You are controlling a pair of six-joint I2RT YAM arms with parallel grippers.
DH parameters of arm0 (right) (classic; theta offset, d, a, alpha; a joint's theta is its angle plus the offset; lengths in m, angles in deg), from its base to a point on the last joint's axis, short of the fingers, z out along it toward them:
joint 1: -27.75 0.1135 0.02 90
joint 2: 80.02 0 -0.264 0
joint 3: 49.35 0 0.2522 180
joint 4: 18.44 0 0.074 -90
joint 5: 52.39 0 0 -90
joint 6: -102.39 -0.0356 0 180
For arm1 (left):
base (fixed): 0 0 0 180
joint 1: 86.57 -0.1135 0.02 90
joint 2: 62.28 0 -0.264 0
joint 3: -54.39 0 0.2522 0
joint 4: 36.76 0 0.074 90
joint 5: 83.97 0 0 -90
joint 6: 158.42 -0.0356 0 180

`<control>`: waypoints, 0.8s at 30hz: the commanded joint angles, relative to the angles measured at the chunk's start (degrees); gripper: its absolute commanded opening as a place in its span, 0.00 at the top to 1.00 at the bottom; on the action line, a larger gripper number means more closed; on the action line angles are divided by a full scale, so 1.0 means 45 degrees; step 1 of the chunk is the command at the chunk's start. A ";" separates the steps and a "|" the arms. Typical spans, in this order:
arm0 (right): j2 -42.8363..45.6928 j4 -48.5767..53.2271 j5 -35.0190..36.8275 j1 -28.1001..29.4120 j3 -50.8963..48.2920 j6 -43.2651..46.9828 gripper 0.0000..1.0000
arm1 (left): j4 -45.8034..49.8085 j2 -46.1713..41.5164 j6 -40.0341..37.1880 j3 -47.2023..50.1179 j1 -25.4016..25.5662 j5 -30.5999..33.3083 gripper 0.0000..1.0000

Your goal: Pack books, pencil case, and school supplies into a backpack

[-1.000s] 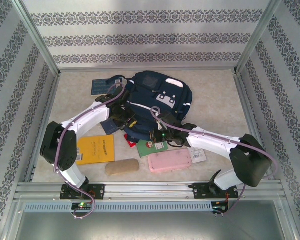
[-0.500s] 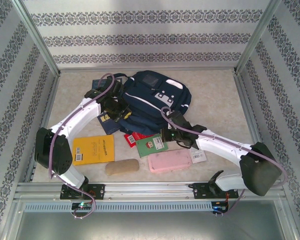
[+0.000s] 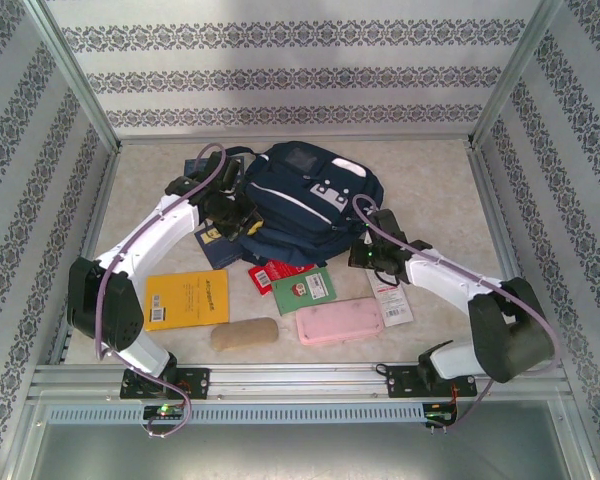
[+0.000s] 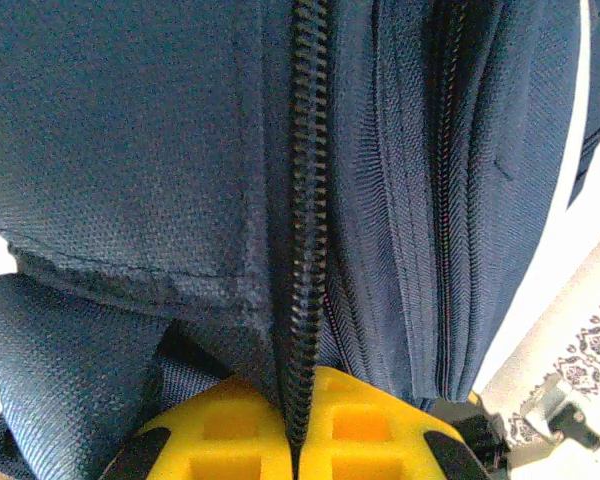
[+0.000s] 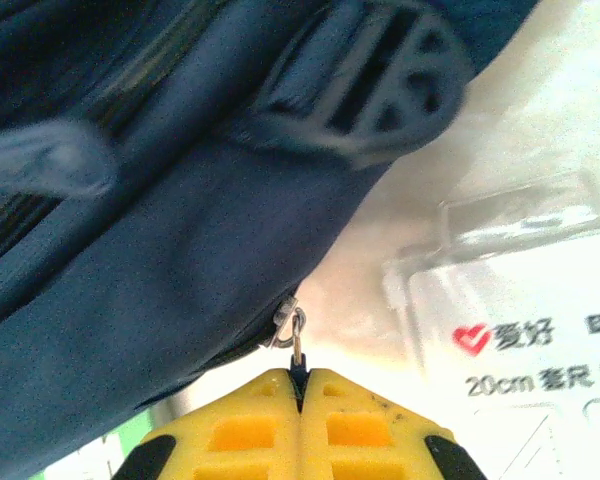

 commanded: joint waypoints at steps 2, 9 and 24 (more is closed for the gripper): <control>-0.0693 0.0250 0.0912 -0.0776 0.0291 -0.0221 1.00 | -0.0016 -0.0585 -0.0285 -0.0608 -0.0340 0.0002 1.00; -0.1441 0.1225 0.2018 -0.0990 0.1435 -0.0133 0.84 | -0.0403 -0.0426 -0.0637 -0.0568 -0.0340 -0.0258 1.00; 0.2914 0.3590 0.1121 0.0224 0.1062 0.1778 0.44 | 0.1027 0.1835 -0.4263 -0.3378 -0.0690 -0.0721 1.00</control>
